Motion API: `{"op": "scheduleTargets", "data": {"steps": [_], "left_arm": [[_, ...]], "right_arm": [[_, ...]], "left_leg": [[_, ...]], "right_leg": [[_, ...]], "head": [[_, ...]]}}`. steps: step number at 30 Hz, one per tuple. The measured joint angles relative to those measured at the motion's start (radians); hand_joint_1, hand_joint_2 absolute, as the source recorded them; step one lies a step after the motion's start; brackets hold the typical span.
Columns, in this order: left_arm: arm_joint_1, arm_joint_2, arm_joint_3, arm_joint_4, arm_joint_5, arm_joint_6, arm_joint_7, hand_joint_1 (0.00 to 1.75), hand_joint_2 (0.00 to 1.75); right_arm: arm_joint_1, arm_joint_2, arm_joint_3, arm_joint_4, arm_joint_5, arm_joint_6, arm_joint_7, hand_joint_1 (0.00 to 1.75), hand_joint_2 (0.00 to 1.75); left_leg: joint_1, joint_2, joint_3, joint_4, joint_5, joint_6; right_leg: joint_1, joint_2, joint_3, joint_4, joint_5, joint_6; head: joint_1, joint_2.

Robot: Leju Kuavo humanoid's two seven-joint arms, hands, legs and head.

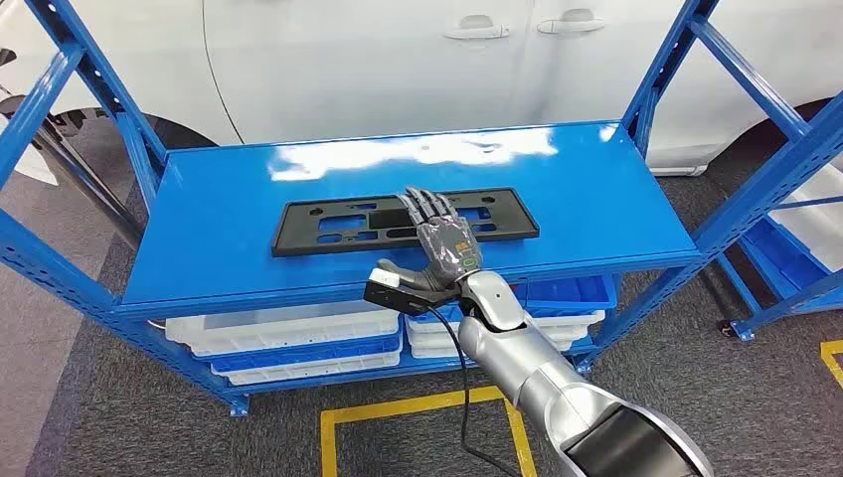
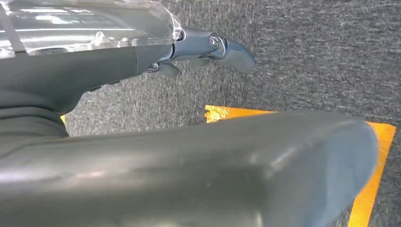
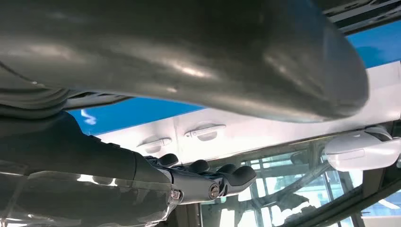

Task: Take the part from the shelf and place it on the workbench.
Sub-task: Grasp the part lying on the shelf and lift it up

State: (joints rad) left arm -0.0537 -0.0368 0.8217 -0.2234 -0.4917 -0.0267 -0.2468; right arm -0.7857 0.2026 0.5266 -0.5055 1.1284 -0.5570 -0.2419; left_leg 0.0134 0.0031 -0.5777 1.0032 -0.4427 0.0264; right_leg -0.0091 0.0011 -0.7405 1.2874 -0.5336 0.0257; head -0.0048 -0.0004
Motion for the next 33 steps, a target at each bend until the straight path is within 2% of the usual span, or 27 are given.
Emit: {"op": "scheduleTargets", "data": {"steps": [2, 3, 4, 5, 6, 8, 10, 11, 13, 14, 15, 16, 18, 19, 20, 23, 25, 26, 28, 29, 30, 31, 33], "left_arm": [[0.000, 0.000, 0.000, 0.000, 0.000, 0.000, 0.000, 0.00, 0.00], [0.000, -0.001, 0.000, 0.000, 0.000, 0.000, 0.000, 0.00, 0.00], [-0.002, -0.001, 0.000, 0.000, 0.000, 0.000, 0.000, 0.00, 0.00], [-0.003, -0.002, 0.000, 0.001, 0.000, 0.000, 0.000, 0.00, 0.00], [-0.003, -0.002, 0.000, 0.001, 0.000, -0.001, 0.000, 0.00, 0.00], [-0.004, -0.002, 0.000, 0.001, 0.000, -0.001, 0.000, 0.00, 0.00], [-0.004, -0.001, 0.000, 0.001, -0.001, -0.001, 0.000, 0.00, 0.00], [-0.004, -0.001, 0.000, 0.001, -0.002, -0.002, 0.000, 0.00, 0.00], [-0.003, -0.002, 0.000, 0.001, -0.004, -0.002, 0.000, 0.00, 0.00], [-0.002, -0.002, 0.001, 0.001, -0.005, -0.002, 0.000, 0.00, 0.00], [0.000, -0.002, 0.001, 0.001, -0.006, -0.002, 0.001, 0.00, 0.00], [0.001, -0.002, 0.002, 0.001, -0.008, -0.002, 0.001, 0.00, 0.00], [0.001, -0.002, 0.005, 0.001, -0.012, -0.002, 0.001, 0.00, 0.00], [0.001, -0.003, 0.006, 0.002, -0.015, -0.002, 0.001, 0.00, 0.00], [0.000, -0.003, 0.006, 0.002, -0.018, -0.002, 0.001, 0.00, 0.00], [-0.001, -0.003, 0.007, 0.002, -0.025, -0.001, 0.001, 0.00, 0.00], [-0.001, -0.004, 0.008, 0.002, -0.026, 0.000, 0.001, 0.00, 0.00], [-0.002, -0.005, 0.008, 0.002, -0.026, 0.000, 0.001, 0.00, 0.00], [-0.004, -0.004, 0.008, 0.002, -0.026, 0.000, 0.001, 0.00, 0.00], [-0.004, -0.004, 0.008, 0.002, -0.026, 0.000, 0.001, 0.00, 0.00], [-0.004, -0.004, 0.008, 0.002, -0.026, 0.000, 0.001, 0.00, 0.00], [-0.004, -0.005, 0.009, 0.002, -0.026, 0.000, 0.001, 0.00, 0.00], [-0.003, -0.005, 0.010, 0.002, -0.027, 0.000, 0.001, 0.00, 0.00]], "right_arm": [[-0.001, 0.000, 0.000, 0.000, 0.000, 0.000, 0.000, 0.00, 0.00], [-0.002, 0.000, -0.001, 0.000, 0.000, 0.000, 0.000, 0.00, 0.00], [-0.003, 0.000, -0.001, 0.001, 0.000, 0.000, 0.000, 0.00, 0.00], [-0.004, 0.000, -0.002, 0.001, 0.000, 0.000, 0.000, 0.00, 0.00], [-0.005, 0.000, -0.002, 0.001, 0.000, 0.000, 0.000, 0.00, 0.00], [-0.006, 0.000, -0.004, 0.001, 0.002, -0.001, -0.001, 0.00, 0.87], [-0.007, 0.002, -0.005, 0.001, 0.009, -0.003, 0.002, 0.00, 1.75], [-0.008, 0.004, -0.005, 0.001, 0.017, -0.005, 0.004, 0.00, 1.75], [-0.006, 0.007, -0.004, 0.003, 0.036, -0.006, 0.011, 0.00, 1.75], [-0.004, 0.009, -0.003, 0.005, 0.049, -0.007, 0.016, 0.00, 1.75], [-0.002, 0.010, -0.001, 0.008, 0.062, -0.009, 0.024, 0.00, 1.75], [0.000, 0.012, 0.002, 0.011, 0.078, -0.012, 0.033, 0.00, 1.75], [0.000, 0.017, 0.013, 0.017, 0.116, -0.030, 0.063, 0.00, 1.75], [-0.001, 0.020, 0.019, 0.022, 0.139, -0.047, 0.087, 0.00, 1.75], [-0.002, 0.022, 0.025, 0.027, 0.158, -0.063, 0.108, 0.00, 1.75], [-0.002, 0.027, 0.033, 0.044, 0.175, -0.086, 0.130, 0.00, 1.75], [-0.004, 0.030, 0.034, 0.053, 0.170, -0.085, 0.125, 0.00, 1.75], [-0.005, 0.031, 0.034, 0.056, 0.168, -0.085, 0.125, 0.00, 1.75], [-0.005, 0.031, 0.034, 0.065, 0.166, -0.084, 0.123, 0.00, 1.75], [-0.004, 0.031, 0.035, 0.070, 0.163, -0.081, 0.121, 0.00, 1.75], [-0.002, 0.031, 0.035, 0.074, 0.156, -0.074, 0.116, 0.00, 1.75], [-0.002, 0.031, 0.035, 0.078, 0.146, -0.066, 0.108, 0.00, 1.75], [-0.005, 0.031, 0.035, 0.084, 0.124, -0.048, 0.090, 0.00, 1.75]], "left_leg": [[-0.002, -0.001, 0.011, 0.000, -0.007, -0.001], [-0.003, -0.002, 0.019, 0.000, -0.014, -0.003], [-0.005, -0.003, 0.025, 0.001, -0.020, -0.007], [-0.006, -0.004, 0.028, 0.001, -0.025, -0.012], [-0.005, -0.004, 0.028, 0.001, -0.028, -0.017], [-0.004, -0.003, 0.032, -0.002, -0.034, -0.029], [-0.004, -0.002, 0.021, 0.032, -0.055, -0.039], [-0.002, -0.002, -0.001, 0.079, -0.077, -0.042], [0.001, -0.002, -0.077, 0.212, -0.123, -0.050], [0.003, -0.002, -0.112, 0.262, -0.130, -0.053], [0.004, -0.002, -0.132, 0.280, -0.119, -0.055], [0.005, -0.002, -0.134, 0.259, -0.087, -0.056], [0.007, -0.001, -0.091, 0.133, 0.001, -0.054], [0.006, -0.002, -0.066, 0.072, 0.029, -0.050], [0.005, -0.002, -0.051, 0.032, 0.043, -0.046], [0.002, -0.005, -0.044, 0.010, 0.036, -0.029], [0.005, -0.005, -0.038, 0.003, 0.034, -0.019], [0.007, -0.004, -0.035, 0.000, 0.033, -0.014], [0.007, -0.004, -0.032, 0.000, 0.029, -0.007], [0.007, -0.004, -0.031, 0.000, 0.028, -0.006], [0.007, -0.005, -0.029, 0.000, 0.026, -0.006], [0.007, -0.005, -0.026, 0.001, 0.024, -0.007], [0.007, -0.007, -0.019, 0.002, 0.018, -0.012]], "right_leg": [[0.002, 0.000, 0.035, -0.087, 0.056, -0.007], [0.004, 0.000, 0.065, -0.159, 0.096, -0.014], [0.008, 0.000, 0.091, -0.220, 0.122, -0.021], [0.011, 0.000, 0.106, -0.257, 0.132, -0.026], [0.014, 0.000, 0.111, -0.269, 0.127, -0.030], [0.012, 0.002, 0.116, -0.280, 0.122, -0.036], [0.005, 0.002, 0.131, -0.292, 0.119, -0.045], [0.003, 0.002, 0.138, -0.296, 0.117, -0.049], [0.004, 0.001, 0.148, -0.297, 0.108, -0.055], [0.005, 0.001, 0.153, -0.296, 0.103, -0.055], [0.005, 0.002, 0.160, -0.295, 0.097, -0.055], [0.005, 0.003, 0.167, -0.293, 0.090, -0.054], [0.005, 0.004, 0.183, -0.289, 0.075, -0.048], [0.006, 0.005, 0.187, -0.285, 0.068, -0.044], [0.008, 0.006, 0.188, -0.283, 0.064, -0.040], [0.011, 0.005, 0.185, -0.284, 0.057, -0.025], [0.009, 0.004, 0.175, -0.255, 0.035, -0.014], [0.007, 0.004, 0.153, -0.210, 0.011, -0.009], [0.003, 0.004, 0.080, -0.072, -0.047, -0.002], [0.002, 0.004, 0.044, -0.012, -0.063, 0.001], [0.001, 0.004, 0.023, 0.016, -0.060, 0.002], [0.000, 0.004, 0.023, 0.002, -0.037, 0.002], [-0.002, 0.003, 0.072, -0.123, 0.045, -0.003]], "head": [[0.000, 0.000], [0.000, 0.000], [0.000, 0.000], [0.000, 0.000], [0.000, 0.000], [0.000, 0.000], [0.000, 0.000], [0.000, 0.000], [0.000, 0.000], [0.000, 0.000], [0.000, 0.000], [0.000, 0.000], [0.000, 0.000], [0.000, 0.000], [0.000, 0.000], [0.000, 0.000], [0.000, 0.000], [0.000, 0.000], [0.000, 0.000], [0.000, 0.000], [0.000, 0.000], [0.000, 0.000], [0.000, 0.000]]}}
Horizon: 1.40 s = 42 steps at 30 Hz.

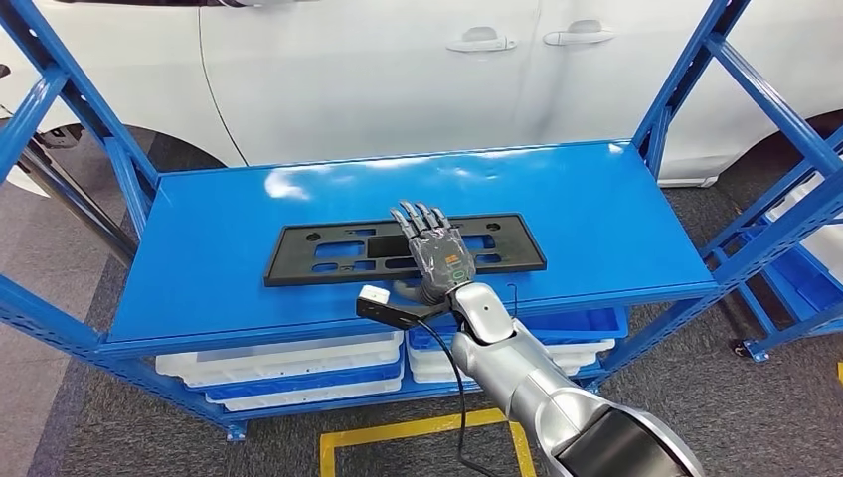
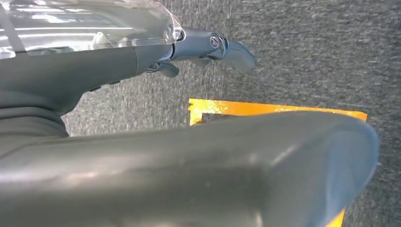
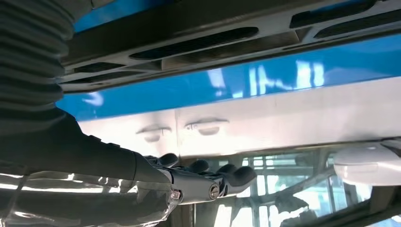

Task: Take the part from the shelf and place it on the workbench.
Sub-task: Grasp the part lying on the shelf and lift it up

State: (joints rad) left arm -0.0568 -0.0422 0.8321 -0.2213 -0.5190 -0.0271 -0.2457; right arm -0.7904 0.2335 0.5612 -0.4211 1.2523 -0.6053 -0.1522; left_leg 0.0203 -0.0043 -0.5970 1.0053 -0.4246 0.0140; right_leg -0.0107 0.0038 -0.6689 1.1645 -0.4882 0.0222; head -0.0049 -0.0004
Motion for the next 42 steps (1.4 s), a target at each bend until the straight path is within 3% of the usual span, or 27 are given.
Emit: {"op": "scheduleTargets", "data": {"steps": [2, 3, 9, 10, 12, 13, 14, 16, 17, 18, 21, 23, 26, 27, 28, 29, 31, 33, 36, 38, 42], "left_arm": [[-0.001, 0.000, 0.002, 0.000, -0.001, 0.000, 0.000, 0.00, 0.00], [-0.002, 0.000, 0.004, 0.000, -0.002, 0.000, 0.000, 0.00, 0.00], [-0.002, 0.000, 0.007, 0.000, -0.004, 0.000, 0.000, 0.00, 0.00], [-0.002, 0.000, 0.009, 0.000, -0.006, 0.000, 0.000, 0.00, 0.00], [-0.002, 0.002, 0.013, 0.000, -0.013, 0.000, 0.001, 0.00, 0.00], [-0.001, 0.002, 0.014, 0.000, -0.016, -0.001, 0.001, 0.00, 0.00], [-0.001, 0.002, 0.015, 0.000, -0.018, -0.001, 0.001, 0.00, 0.00], [-0.002, 0.003, 0.017, 0.000, -0.019, -0.001, 0.001, 0.00, 0.00], [-0.003, 0.004, 0.019, 0.000, -0.020, -0.002, 0.001, 0.00, 0.00], [-0.004, 0.004, 0.020, 0.000, -0.020, -0.002, 0.001, 0.00, 0.00], [-0.003, 0.006, 0.022, 0.000, -0.022, -0.005, 0.002, 0.00, 0.00], [-0.003, 0.006, 0.023, 0.000, -0.024, -0.006, 0.002, 0.00, 0.00], [-0.005, 0.007, 0.023, 0.000, -0.024, -0.006, 0.003, 0.00, 0.00], [-0.004, 0.007, 0.023, 0.000, -0.024, -0.006, 0.003, 0.00, 0.00], [-0.004, 0.007, 0.023, 0.000, -0.024, -0.006, 0.003, 0.00, 0.00], [-0.003, 0.007, 0.023, 0.000, -0.024, -0.007, 0.003, 0.00, 0.00], [-0.004, 0.006, 0.023, 0.000, -0.024, -0.007, 0.003, 0.00, 0.00], [-0.004, 0.006, 0.023, 0.000, -0.024, -0.007, 0.003, 0.00, 0.00], [-0.004, 0.007, 0.023, 0.000, -0.024, -0.007, 0.003, 0.00, 0.00], [-0.004, 0.008, 0.024, 0.000, -0.024, -0.007, 0.003, 0.00, 0.00], [0.000, 0.006, 0.028, 0.000, -0.030, -0.003, -0.002, 0.00, 0.00]], "right_arm": [[-0.005, 0.001, 0.000, 0.004, -0.012, 0.013, -0.011, 0.00, 1.75], [-0.007, 0.002, 0.000, 0.005, -0.013, 0.018, -0.014, 0.00, 1.75], [-0.008, 0.003, 0.000, 0.009, -0.009, 0.024, -0.016, 0.00, 1.75], [-0.008, 0.005, 0.000, 0.010, -0.001, 0.024, -0.012, 0.00, 1.75], [-0.004, 0.009, 0.005, 0.013, 0.032, 0.027, -0.004, 0.00, 1.75], [-0.002, 0.011, 0.009, 0.015, 0.053, 0.030, 0.000, 0.00, 1.75], [0.000, 0.011, 0.015, 0.016, 0.073, 0.035, 0.001, 0.00, 1.75], [-0.002, 0.011, 0.029, 0.016, 0.107, 0.044, 0.004, 0.00, 1.75], [-0.005, 0.010, 0.037, 0.016, 0.124, 0.047, 0.006, 0.00, 1.75], [-0.007, 0.009, 0.045, 0.016, 0.137, 0.050, 0.009, 0.00, 1.75], [-0.010, 0.007, 0.064, 0.015, 0.159, 0.051, 0.014, 0.00, 1.75], [-0.014, 0.005, 0.073, 0.012, 0.164, 0.051, 0.016, 0.00, 1.75], [-0.014, 0.001, 0.083, 0.011, 0.165, 0.051, 0.018, 0.00, 1.75], [-0.013, -0.002, 0.085, 0.011, 0.165, 0.051, 0.018, 0.00, 1.75], [-0.012, -0.003, 0.087, 0.011, 0.165, 0.051, 0.018, 0.00, 1.75], [-0.012, -0.005, 0.089, 0.011, 0.165, 0.051, 0.019, 0.00, 1.75], [-0.014, -0.006, 0.092, 0.011, 0.165, 0.051, 0.019, 0.00, 1.75], [-0.016, -0.006, 0.094, 0.010, 0.165, 0.051, 0.020, 0.00, 1.75], [-0.017, -0.008, 0.096, 0.010, 0.167, 0.050, 0.021, 0.00, 1.75], [-0.017, -0.008, 0.100, 0.008, 0.179, 0.043, 0.026, 0.00, 1.75], [-0.008, -0.008, 0.132, 0.008, 0.242, 0.006, 0.061, 0.00, 1.75]], "left_leg": [[-0.004, -0.001, 0.003, 0.004, -0.006, -0.009], [-0.006, -0.002, 0.003, 0.004, -0.008, -0.014], [-0.006, -0.001, 0.005, 0.000, -0.009, -0.026], [-0.004, -0.001, -0.006, 0.030, -0.028, -0.032], [-0.001, 0.000, -0.081, 0.184, -0.089, -0.044], [0.000, 0.000, -0.111, 0.241, -0.104, -0.047], [0.000, 0.000, -0.118, 0.244, -0.088, -0.045], [-0.002, 0.000, -0.053, 0.106, -0.015, -0.036], [-0.004, -0.001, -0.026, 0.050, 0.004, -0.031], [-0.007, -0.001, -0.011, 0.016, 0.010, -0.026], [-0.008, -0.001, -0.005, -0.003, 0.008, -0.012], [-0.003, 0.000, -0.001, -0.009, 0.011, -0.001], [-0.002, 0.002, 0.000, -0.011, 0.010, 0.007], [-0.002, 0.002, 0.000, -0.011, 0.009, 0.007], [-0.002, 0.001, 0.000, -0.010, 0.009, 0.007], [-0.002, 0.001, 0.002, -0.009, 0.008, 0.006], [-0.003, -0.001, 0.006, -0.008, 0.004, 0.000], [-0.006, -0.002, 0.008, -0.005, 0.000, -0.009], [-0.006, -0.001, 0.009, -0.006, -0.002, -0.027], [-0.004, -0.001, 0.000, 0.023, -0.025, -0.037], [-0.001, 0.000, -0.106, 0.256, -0.134, -0.048]], "right_leg": [[0.003, -0.002, 0.050, -0.118, 0.048, -0.008], [0.005, -0.002, 0.060, -0.143, 0.053, -0.012], [0.007, 0.000, 0.061, -0.150, 0.051, -0.022], [0.006, 0.000, 0.066, -0.154, 0.052, -0.029], [0.006, 0.000, 0.078, -0.162, 0.050, -0.046], [0.007, 0.001, 0.084, -0.164, 0.048, -0.051], [0.009, 0.002, 0.089, -0.163, 0.044, -0.052], [0.012, 0.004, 0.098, -0.162, 0.037, -0.047], [0.013, 0.005, 0.099, -0.161, 0.035, -0.043], [0.015, 0.006, 0.099, -0.161, 0.033, -0.039], [0.014, 0.006, 0.097, -0.159, 0.029, -0.023], [0.013, 0.004, 0.078, -0.115, -0.001, -0.012], [0.008, 0.003, -0.019, 0.081, -0.092, -0.001], [0.006, 0.002, -0.045, 0.129, -0.103, 0.001], [0.004, 0.002, -0.054, 0.138, -0.093, 0.002], [0.003, 0.002, -0.041, 0.104, -0.064, 0.001], [0.003, 0.001, 0.025, -0.042, 0.011, -0.005], [0.006, 0.001, 0.071, -0.142, 0.047, -0.013], [0.008, 0.002, 0.077, -0.159, 0.049, -0.029], [0.004, 0.001, 0.084, -0.169, 0.054, -0.042], [0.007, 0.000, 0.089, -0.173, 0.054, -0.051]], "head": [[0.000, 0.000], [0.000, 0.000], [0.000, 0.000], [0.000, 0.000], [0.000, 0.000], [0.000, 0.000], [0.000, 0.000], [0.000, 0.000], [0.000, 0.000], [0.000, 0.000], [0.000, 0.000], [0.000, 0.000], [0.000, 0.000], [0.000, 0.000], [0.000, 0.000], [0.000, 0.000], [0.000, 0.000], [0.000, 0.000], [0.000, 0.000], [0.000, 0.000], [0.000, 0.000]]}}
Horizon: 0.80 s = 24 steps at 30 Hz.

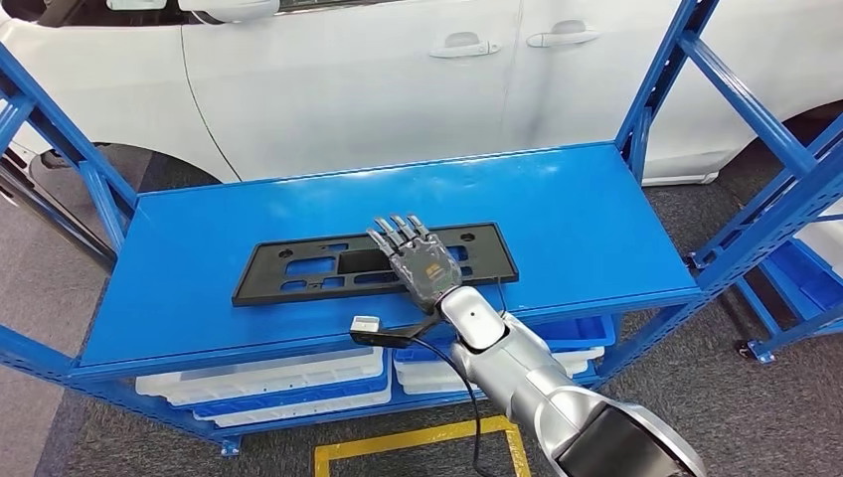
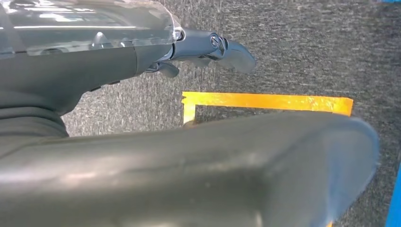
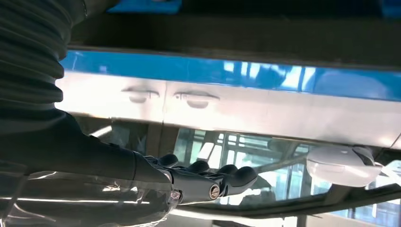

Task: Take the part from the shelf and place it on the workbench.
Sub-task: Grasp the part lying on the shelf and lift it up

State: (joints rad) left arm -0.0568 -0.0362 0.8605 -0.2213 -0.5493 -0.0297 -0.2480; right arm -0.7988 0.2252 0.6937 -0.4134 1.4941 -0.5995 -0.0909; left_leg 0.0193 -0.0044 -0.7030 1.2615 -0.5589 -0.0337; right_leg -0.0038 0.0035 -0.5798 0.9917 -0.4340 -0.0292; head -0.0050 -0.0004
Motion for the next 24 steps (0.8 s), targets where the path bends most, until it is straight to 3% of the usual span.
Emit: {"op": "scheduleTargets", "data": {"steps": [1, 2, 4, 6, 9, 11, 12, 14, 15, 16, 17, 18, 20, 21, 22, 24], "left_arm": [[0.002, 0.000, 0.001, 0.000, -0.003, 0.001, -0.001, 0.00, 0.00], [0.003, 0.000, 0.002, 0.000, -0.006, 0.002, -0.002, 0.00, 0.00], [0.003, 0.000, 0.003, 0.000, -0.011, 0.004, -0.004, 0.00, 0.00], [0.001, 0.000, 0.004, 0.000, -0.017, 0.005, -0.005, 0.00, 0.00], [0.000, 0.000, 0.007, 0.000, -0.023, 0.006, -0.007, 0.00, 0.00], [0.000, 0.000, 0.009, 0.000, -0.026, 0.006, -0.007, 0.00, 0.00], [-0.001, -0.001, 0.010, 0.000, -0.027, 0.006, -0.007, 0.00, 0.00], [-0.001, 0.000, 0.011, 0.000, -0.028, 0.007, -0.007, 0.00, 0.00], [-0.001, 0.000, 0.011, 0.000, -0.029, 0.007, -0.007, 0.00, 0.00], [0.000, 0.000, 0.011, 0.000, -0.029, 0.007, -0.007, 0.00, 0.00], [0.000, -0.001, 0.012, 0.000, -0.030, 0.007, -0.007, 0.00, 0.00], [0.000, -0.001, 0.012, 0.000, -0.031, 0.006, -0.007, 0.00, 0.00], [-0.001, -0.002, 0.012, 0.000, -0.032, 0.005, -0.007, 0.00, 0.00], [-0.001, -0.003, 0.013, 0.000, -0.033, 0.005, -0.007, 0.00, 0.00], [-0.001, -0.003, 0.013, 0.000, -0.033, 0.005, -0.007, 0.00, 0.00], [-0.002, -0.003, 0.014, 0.000, -0.035, 0.005, -0.008, 0.00, 0.00]], "right_arm": [[0.005, 0.000, 0.011, 0.000, 0.016, -0.007, 0.010, 0.00, 1.75], [0.009, 0.000, 0.022, 0.000, 0.032, -0.012, 0.019, 0.00, 1.75], [0.014, 0.003, 0.047, 0.000, 0.057, -0.016, 0.039, 0.86, 1.75], [0.013, 0.008, 0.081, 0.001, 0.067, -0.008, 0.062, 1.70, 1.75], [0.011, 0.017, 0.141, 0.007, 0.054, 0.039, 0.083, 1.68, 1.75], [0.008, 0.022, 0.161, 0.012, 0.041, 0.053, 0.081, 1.70, 1.75], [0.005, 0.023, 0.167, 0.014, 0.036, 0.053, 0.078, 1.71, 1.75], [0.001, 0.024, 0.177, 0.017, 0.031, 0.052, 0.071, 1.72, 1.75], [0.001, 0.025, 0.181, 0.019, 0.030, 0.051, 0.069, 1.71, 1.75], [0.001, 0.025, 0.184, 0.020, 0.029, 0.048, 0.067, 1.71, 1.75], [0.001, 0.027, 0.186, 0.021, 0.028, 0.044, 0.063, 1.72, 1.75], [-0.001, 0.029, 0.189, 0.021, 0.027, 0.040, 0.059, 1.73, 1.75], [-0.006, 0.035, 0.194, 0.021, 0.026, 0.036, 0.052, 1.75, 1.75], [-0.008, 0.039, 0.196, 0.021, 0.025, 0.036, 0.048, 1.75, 1.75], [-0.009, 0.043, 0.198, 0.021, 0.025, 0.038, 0.046, 1.75, 1.75], [-0.006, 0.050, 0.201, 0.021, 0.024, 0.043, 0.040, 1.75, 1.75]], "left_leg": [[0.000, 0.000, -0.015, 0.026, -0.001, 0.000], [0.000, 0.000, -0.010, 0.012, 0.018, 0.001], [0.000, 0.000, 0.050, -0.117, 0.089, 0.008], [-0.004, 0.000, 0.107, -0.235, 0.130, 0.017], [-0.008, -0.002, 0.119, -0.264, 0.133, 0.032], [-0.004, -0.001, 0.122, -0.271, 0.137, 0.043], [-0.001, 0.000, 0.123, -0.275, 0.140, 0.048], [-0.001, 0.001, 0.123, -0.276, 0.140, 0.053], [-0.001, 0.001, 0.122, -0.275, 0.140, 0.053], [-0.001, 0.001, 0.122, -0.274, 0.140, 0.054], [-0.001, 0.000, 0.123, -0.273, 0.139, 0.053], [-0.001, -0.001, 0.125, -0.273, 0.138, 0.052], [-0.003, -0.002, 0.128, -0.271, 0.135, 0.047], [-0.005, -0.003, 0.129, -0.270, 0.133, 0.043], [-0.007, -0.003, 0.129, -0.269, 0.132, 0.039], [-0.007, -0.002, 0.128, -0.269, 0.131, 0.030]], "right_leg": [[0.001, 0.000, 0.000, 0.001, -0.001, -0.001], [0.002, 0.001, 0.002, 0.002, -0.002, -0.001], [0.003, 0.002, 0.005, 0.004, -0.007, 0.002], [0.007, 0.004, 0.006, 0.007, -0.010, 0.009], [0.009, 0.005, 0.005, 0.007, -0.011, 0.025], [0.008, 0.004, -0.002, 0.026, -0.028, 0.036], [0.007, 0.003, -0.018, 0.063, -0.052, 0.041], [0.002, 0.002, -0.081, 0.196, -0.119, 0.049], [0.000, 0.002, -0.113, 0.261, -0.142, 0.052], [-0.002, 0.002, -0.134, 0.300, -0.148, 0.054], [-0.003, 0.002, -0.134, 0.297, -0.133, 0.054], [-0.003, 0.002, -0.115, 0.252, -0.102, 0.052], [-0.001, 0.001, -0.043, 0.104, -0.033, 0.045], [0.001, 0.001, -0.017, 0.048, -0.013, 0.040], [0.002, 0.001, -0.003, 0.017, -0.005, 0.036], [0.005, 0.002, -0.003, 0.010, -0.005, 0.029]], "head": [[0.000, 0.000], [0.000, 0.000], [0.000, 0.000], [0.000, 0.000], [0.000, 0.000], [0.000, 0.000], [0.000, 0.000], [0.000, 0.000], [0.000, 0.000], [0.000, 0.000], [0.000, 0.000], [0.000, 0.000], [0.000, 0.000], [0.000, 0.000], [0.000, 0.000], [0.000, 0.000]]}}
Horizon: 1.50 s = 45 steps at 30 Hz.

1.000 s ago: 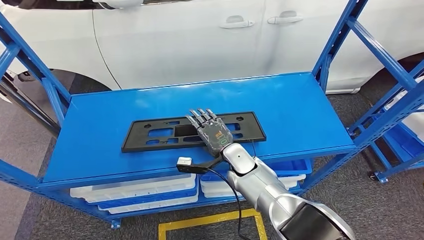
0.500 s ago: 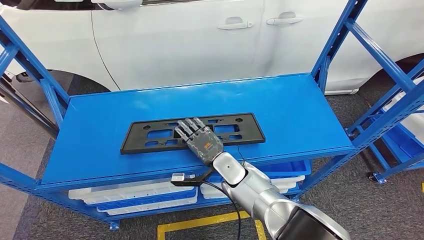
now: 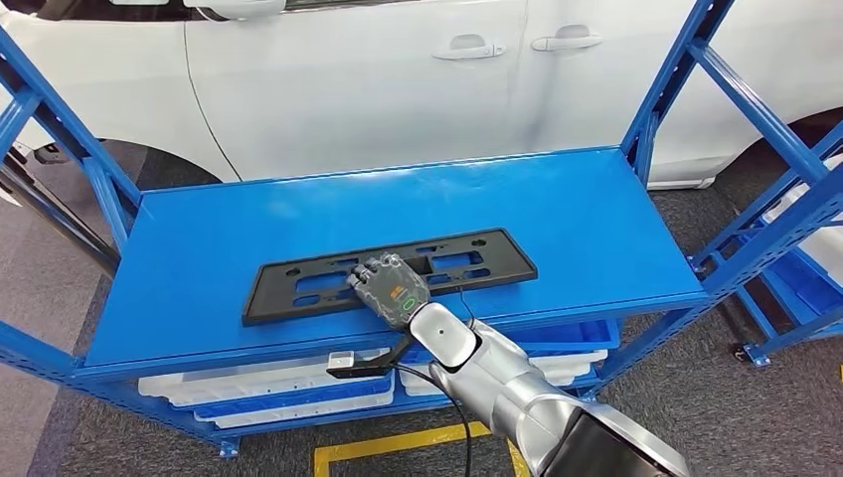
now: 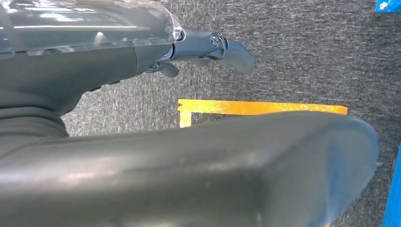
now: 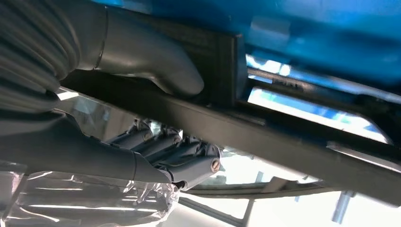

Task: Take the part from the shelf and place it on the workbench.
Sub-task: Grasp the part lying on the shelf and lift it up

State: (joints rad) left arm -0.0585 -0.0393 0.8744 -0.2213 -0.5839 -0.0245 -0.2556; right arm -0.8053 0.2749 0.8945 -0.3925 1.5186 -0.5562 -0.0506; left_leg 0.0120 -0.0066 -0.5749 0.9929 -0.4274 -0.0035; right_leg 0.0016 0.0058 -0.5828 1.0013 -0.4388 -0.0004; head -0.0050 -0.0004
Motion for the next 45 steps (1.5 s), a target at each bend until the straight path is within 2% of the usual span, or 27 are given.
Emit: {"op": "scheduleTargets", "data": {"steps": [2, 4, 7, 8, 9, 10, 12, 13, 14, 17, 19, 20, 22, 23, 24, 25, 27, 29, 30, 33, 35, 37, 39, 40, 41, 43, 45], "left_arm": [[0.000, 0.000, 0.002, 0.000, -0.001, 0.000, 0.000, 0.00, 0.00], [-0.001, -0.001, 0.003, 0.000, -0.002, 0.000, 0.000, 0.00, 0.00], [0.001, -0.002, 0.005, 0.000, -0.004, 0.000, 0.000, 0.00, 0.00], [0.001, -0.002, 0.005, 0.000, -0.004, 0.000, -0.001, 0.00, 0.00], [0.002, -0.002, 0.006, 0.000, -0.004, 0.000, -0.001, 0.00, 0.00], [0.002, -0.002, 0.006, 0.000, -0.004, 0.000, -0.002, 0.00, 0.00], [0.001, -0.002, 0.006, 0.000, -0.005, 0.000, -0.003, 0.00, 0.00], [0.000, -0.002, 0.007, 0.000, -0.005, 0.000, -0.004, 0.00, 0.00], [-0.001, -0.002, 0.008, 0.000, -0.006, -0.001, -0.005, 0.00, 0.00], [0.001, -0.002, 0.013, 0.000, -0.004, -0.021, -0.030, 0.00, 0.00], [0.001, -0.004, 0.019, 0.000, 0.004, -0.041, -0.073, 0.00, 0.00], [0.000, -0.005, 0.024, 0.000, 0.009, -0.049, -0.094, 0.00, 0.00], [0.000, -0.005, 0.031, 0.000, 0.015, -0.057, -0.119, 0.00, 0.00], [0.001, -0.005, 0.035, 0.000, 0.016, -0.059, -0.122, 0.00, 0.00], [0.001, -0.005, 0.039, 0.000, 0.016, -0.061, -0.124, 0.00, 0.00], [0.002, -0.006, 0.042, 0.000, 0.016, -0.062, -0.125, 0.00, 0.00], [0.002, -0.007, 0.046, 0.000, 0.016, -0.064, -0.126, 0.00, 0.00], [0.001, -0.008, 0.048, 0.000, 0.016, -0.065, -0.127, 0.00, 0.00], [0.001, -0.008, 0.049, 0.000, 0.016, -0.066, -0.127, 0.00, 0.00], [0.001, -0.008, 0.052, 0.000, 0.016, -0.066, -0.128, 0.00, 0.00], [0.001, -0.009, 0.053, 0.000, 0.016, -0.066, -0.128, 0.00, 0.00], [0.001, -0.010, 0.053, 0.000, 0.017, -0.066, -0.128, 0.00, 0.87], [0.003, -0.010, 0.054, 0.000, 0.019, -0.068, -0.130, 0.00, 1.75], [0.003, -0.010, 0.054, 0.000, 0.019, -0.073, -0.132, 0.00, 1.75], [0.003, -0.010, 0.055, 0.000, 0.016, -0.081, -0.137, 0.00, 1.75], [0.003, -0.009, 0.054, 0.000, 0.001, -0.103, -0.152, 0.00, 1.75], [0.000, -0.008, 0.051, 0.000, -0.015, -0.116, -0.166, 0.00, 1.75]], "right_arm": [[0.002, 0.005, 0.002, 0.000, -0.005, 0.008, -0.006, 1.75, 1.75], [0.003, 0.012, 0.002, -0.001, -0.016, 0.018, -0.015, 1.75, 1.75], [0.006, 0.017, 0.002, -0.001, -0.033, 0.039, -0.030, 1.75, 1.75], [0.007, 0.018, 0.002, -0.001, -0.037, 0.045, -0.033, 1.75, 1.75], [0.007, 0.018, 0.002, -0.001, -0.041, 0.049, -0.035, 1.75, 1.75], [0.006, 0.018, 0.002, -0.001, -0.045, 0.052, -0.037, 1.75, 1.75], [0.004, 0.018, 0.002, -0.001, -0.050, 0.052, -0.037, 1.75, 1.75], [0.003, 0.018, 0.002, -0.001, -0.052, 0.050, -0.037, 1.75, 1.75], [0.001, 0.018, 0.002, -0.001, -0.056, 0.047, -0.037, 1.75, 1.75], [-0.001, 0.017, 0.000, -0.001, -0.079, 0.032, -0.037, 1.75, 1.75], [-0.005, 0.014, -0.006, -0.003, -0.097, 0.018, -0.037, 1.75, 1.75], [-0.008, 0.012, -0.011, -0.006, -0.107, 0.011, -0.039, 1.75, 1.75], [-0.011, 0.007, -0.023, -0.012, -0.120, 0.004, -0.043, 1.75, 1.75], [-0.012, 0.005, -0.029, -0.015, -0.124, 0.003, -0.045, 1.75, 1.75], [-0.012, 0.003, -0.032, -0.017, -0.125, 0.003, -0.046, 1.75, 1.75], [-0.012, 0.001, -0.035, -0.019, -0.126, 0.003, -0.046, 1.75, 1.75], [-0.015, -0.002, -0.039, -0.024, -0.127, 0.002, -0.046, 1.75, 1.75], [-0.019, -0.002, -0.044, -0.030, -0.127, 0.002, -0.047, 1.75, 1.75], [-0.020, -0.003, -0.046, -0.031, -0.127, 0.001, -0.047, 1.75, 1.75], [-0.023, -0.005, -0.050, -0.035, -0.127, 0.001, -0.047, 1.75, 1.75], [-0.025, -0.005, -0.050, -0.037, -0.127, 0.001, -0.047, 1.75, 1.75], [-0.026, -0.005, -0.050, -0.038, -0.127, 0.001, -0.047, 1.75, 1.75], [-0.023, -0.005, -0.050, -0.038, -0.127, -0.001, -0.047, 1.75, 1.75], [-0.023, -0.005, -0.050, -0.038, -0.128, -0.004, -0.047, 1.75, 1.75], [-0.022, -0.005, -0.051, -0.039, -0.131, -0.010, -0.047, 1.75, 1.75], [-0.025, -0.005, -0.058, -0.051, -0.144, -0.029, -0.048, 1.75, 1.75], [-0.031, -0.008, -0.075, -0.081, -0.168, -0.052, -0.057, 1.75, 1.75]], "left_leg": [[0.002, 0.001, 0.000, 0.000, -0.002, -0.011], [0.005, 0.001, -0.018, 0.044, -0.033, -0.021], [0.007, 0.001, -0.105, 0.232, -0.126, -0.030], [0.008, 0.001, -0.127, 0.277, -0.138, -0.032], [0.008, 0.002, -0.131, 0.286, -0.130, -0.032], [0.008, 0.002, -0.116, 0.253, -0.104, -0.031], [0.007, 0.002, -0.045, 0.114, -0.038, -0.025], [0.005, 0.001, -0.015, 0.054, -0.019, -0.020], [0.003, 0.001, 0.002, 0.018, -0.011, -0.014], [0.001, 0.001, 0.007, 0.001, -0.008, 0.002], [0.005, 0.003, 0.008, -0.004, -0.002, 0.015], [0.007, 0.005, 0.007, -0.006, 0.000, 0.020], [0.006, 0.006, 0.002, -0.006, 0.001, 0.024], [0.006, 0.006, 0.001, -0.005, 0.002, 0.024], [0.006, 0.005, 0.000, -0.004, 0.001, 0.024], [0.006, 0.005, 0.001, -0.004, 0.001, 0.023], [0.006, 0.003, 0.004, -0.001, -0.002, 0.019], [0.002, 0.002, 0.003, 0.003, -0.005, 0.011], [0.001, 0.002, 0.002, 0.003, -0.006, 0.006], [0.002, 0.003, -0.002, 0.007, -0.011, -0.012], [0.004, 0.003, -0.028, 0.067, -0.050, -0.021], [0.006, 0.004, -0.089, 0.200, -0.115, -0.027], [0.007, 0.004, -0.141, 0.304, -0.149, -0.031], [0.007, 0.004, -0.148, 0.315, -0.144, -0.031], [0.007, 0.004, -0.138, 0.291, -0.122, -0.031], [0.008, 0.004, -0.080, 0.164, -0.050, -0.027], [0.005, 0.003, -0.024, 0.045, -0.008, -0.019]], "right_leg": [[-0.001, 0.000, 0.001, -0.004, 0.003, -0.011], [-0.004, -0.002, 0.004, -0.013, 0.008, -0.024], [-0.004, -0.004, 0.004, -0.015, 0.009, -0.031], [-0.003, -0.004, 0.004, -0.014, 0.009, -0.031], [-0.002, -0.004, 0.004, -0.013, 0.008, -0.031], [-0.002, -0.004, 0.004, -0.011, 0.007, -0.031], [-0.001, -0.003, 0.006, -0.006, 0.003, -0.026], [0.001, -0.002, 0.006, -0.003, 0.001, -0.022], [0.002, -0.001, 0.005, -0.002, 0.001, -0.018], [0.002, 0.000, 0.003, -0.002, 0.002, -0.002], [0.001, 0.000, -0.011, 0.030, -0.024, 0.009], [0.000, -0.001, -0.033, 0.079, -0.053, 0.014], [-0.004, -0.001, -0.100, 0.221, -0.121, 0.020], [-0.006, -0.001, -0.128, 0.277, -0.138, 0.022], [-0.007, -0.001, -0.139, 0.298, -0.136, 0.023], [-0.008, -0.001, -0.130, 0.277, -0.114, 0.022], [-0.008, -0.002, -0.065, 0.139, -0.043, 0.015], [-0.004, -0.002, -0.012, 0.026, -0.003, 0.007], [-0.002, -0.002, -0.004, 0.005, 0.000, 0.003], [-0.002, -0.001, -0.003, -0.003, 0.003, -0.013], [-0.006, -0.003, 0.001, -0.011, 0.007, -0.024], [-0.005, -0.003, 0.002, -0.012, 0.006, -0.030], [-0.004, -0.003, 0.001, -0.010, 0.005, -0.031], [-0.003, -0.003, 0.001, -0.009, 0.004, -0.031], [-0.003, -0.002, 0.002, -0.008, 0.003, -0.030], [-0.004, 0.000, 0.005, -0.003, -0.002, -0.026], [0.000, 0.002, 0.002, 0.003, -0.006, -0.018]], "head": [[0.000, 0.000], [0.000, 0.000], [0.000, 0.000], [0.000, 0.000], [0.000, 0.000], [0.000, 0.000], [0.000, 0.000], [0.000, 0.000], [0.000, 0.000], [0.000, 0.000], [0.000, 0.000], [0.000, 0.000], [0.000, 0.000], [0.000, 0.000], [0.000, 0.000], [0.000, 0.000], [0.000, 0.000], [0.000, 0.000], [0.000, 0.000], [0.000, 0.000], [0.000, 0.000], [0.000, 0.000], [0.000, 0.000], [0.000, 0.000], [0.000, 0.000], [0.000, 0.000], [0.000, 0.000]]}}
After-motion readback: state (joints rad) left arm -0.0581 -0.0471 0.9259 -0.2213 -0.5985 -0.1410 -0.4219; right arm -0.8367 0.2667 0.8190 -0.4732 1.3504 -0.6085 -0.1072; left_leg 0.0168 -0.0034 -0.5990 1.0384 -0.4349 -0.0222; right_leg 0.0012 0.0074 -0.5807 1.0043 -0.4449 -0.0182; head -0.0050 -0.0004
